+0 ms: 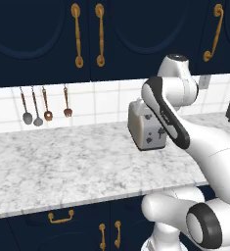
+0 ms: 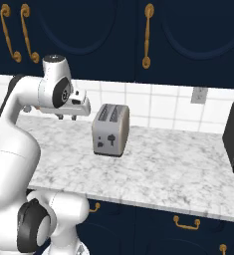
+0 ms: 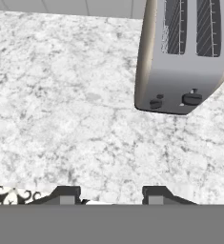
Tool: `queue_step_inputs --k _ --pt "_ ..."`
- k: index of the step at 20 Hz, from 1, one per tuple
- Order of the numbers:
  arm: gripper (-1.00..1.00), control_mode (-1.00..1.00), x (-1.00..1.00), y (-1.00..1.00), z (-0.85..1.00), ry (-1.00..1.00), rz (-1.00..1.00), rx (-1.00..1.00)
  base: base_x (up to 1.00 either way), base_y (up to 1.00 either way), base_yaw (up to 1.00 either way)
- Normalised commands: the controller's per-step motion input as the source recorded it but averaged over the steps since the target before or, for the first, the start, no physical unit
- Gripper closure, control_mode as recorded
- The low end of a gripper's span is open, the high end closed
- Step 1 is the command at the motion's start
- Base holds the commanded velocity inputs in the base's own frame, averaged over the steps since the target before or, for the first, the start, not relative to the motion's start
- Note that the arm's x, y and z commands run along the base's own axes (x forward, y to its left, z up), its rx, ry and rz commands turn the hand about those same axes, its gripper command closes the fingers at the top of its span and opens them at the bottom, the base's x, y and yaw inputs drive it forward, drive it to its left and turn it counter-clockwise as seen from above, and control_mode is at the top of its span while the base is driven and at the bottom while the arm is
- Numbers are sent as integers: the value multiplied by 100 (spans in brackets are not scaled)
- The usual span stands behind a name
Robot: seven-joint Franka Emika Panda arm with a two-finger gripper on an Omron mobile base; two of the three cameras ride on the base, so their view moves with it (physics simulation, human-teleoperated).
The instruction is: Take a straw from the drawer in front and place it inside the glass cup on the dining counter.
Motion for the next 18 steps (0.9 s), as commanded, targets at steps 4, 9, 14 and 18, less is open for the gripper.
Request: queue_step_inputs --k 4,9,14,18 --pt "-100 100 0 0 0 0 0 0 0 0 0" --pt "-100 100 0 0 0 0 0 0 0 0 0" --pt "-100 100 0 0 0 0 0 0 -16 0 0" --pt "-100 100 0 0 0 0 0 0 -84 0 0"
